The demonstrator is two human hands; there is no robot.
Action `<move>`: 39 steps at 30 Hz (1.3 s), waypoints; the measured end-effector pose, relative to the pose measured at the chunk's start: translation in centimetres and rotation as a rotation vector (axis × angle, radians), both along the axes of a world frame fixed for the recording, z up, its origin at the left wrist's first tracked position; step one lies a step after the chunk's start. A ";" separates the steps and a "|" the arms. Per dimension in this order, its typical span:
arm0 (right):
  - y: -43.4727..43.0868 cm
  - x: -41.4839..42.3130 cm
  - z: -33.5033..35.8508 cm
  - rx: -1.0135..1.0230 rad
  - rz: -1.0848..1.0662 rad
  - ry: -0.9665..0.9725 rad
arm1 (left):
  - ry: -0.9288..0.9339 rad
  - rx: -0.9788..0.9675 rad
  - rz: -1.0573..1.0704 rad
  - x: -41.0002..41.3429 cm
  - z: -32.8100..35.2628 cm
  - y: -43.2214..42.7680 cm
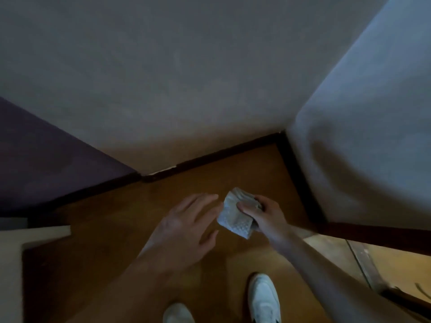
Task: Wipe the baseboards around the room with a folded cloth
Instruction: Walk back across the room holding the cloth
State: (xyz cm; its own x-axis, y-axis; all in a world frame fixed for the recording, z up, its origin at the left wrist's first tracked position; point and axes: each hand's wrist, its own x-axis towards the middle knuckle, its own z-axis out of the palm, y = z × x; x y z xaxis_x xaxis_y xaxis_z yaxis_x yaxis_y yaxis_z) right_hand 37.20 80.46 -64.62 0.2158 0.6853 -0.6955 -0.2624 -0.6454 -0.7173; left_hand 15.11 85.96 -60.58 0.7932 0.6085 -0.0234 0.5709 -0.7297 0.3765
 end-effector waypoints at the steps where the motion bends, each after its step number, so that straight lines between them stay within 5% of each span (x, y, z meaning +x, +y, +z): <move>1: 0.5 0.3 -2.9 0.001 0.006 0.012 | 0.000 -0.013 -0.040 0.7 -3.1 0.4; 8: 4.4 2.2 -18.4 0.095 0.062 -0.032 | -0.039 0.036 -0.294 5.7 -20.4 4.5; 14: 6.4 3.5 -25.9 0.198 -0.014 -0.116 | -0.205 0.156 -0.248 8.0 -29.1 7.4; 21: 5.6 3.9 -26.2 0.208 -0.076 0.076 | -0.359 0.044 -0.054 8.0 -31.5 7.4; 28: 5.7 3.1 -27.1 0.231 -0.095 0.017 | -0.428 -0.330 0.313 8.0 -31.6 6.7; 32: 5.4 3.6 -27.6 0.234 -0.003 -0.112 | -0.522 -0.634 0.529 8.0 -31.8 6.8; 39: 4.3 5.7 -28.6 0.181 0.111 -0.494 | -0.342 -0.571 0.731 5.4 -34.2 7.5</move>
State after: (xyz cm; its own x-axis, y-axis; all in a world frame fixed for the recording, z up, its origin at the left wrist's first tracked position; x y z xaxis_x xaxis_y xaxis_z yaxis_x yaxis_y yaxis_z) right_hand 42.93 84.73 -93.26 0.4068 0.8224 -0.3978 0.1980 -0.5045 -0.8404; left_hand 20.48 93.45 -94.74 0.2453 0.9199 -0.3058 0.6034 0.1020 0.7909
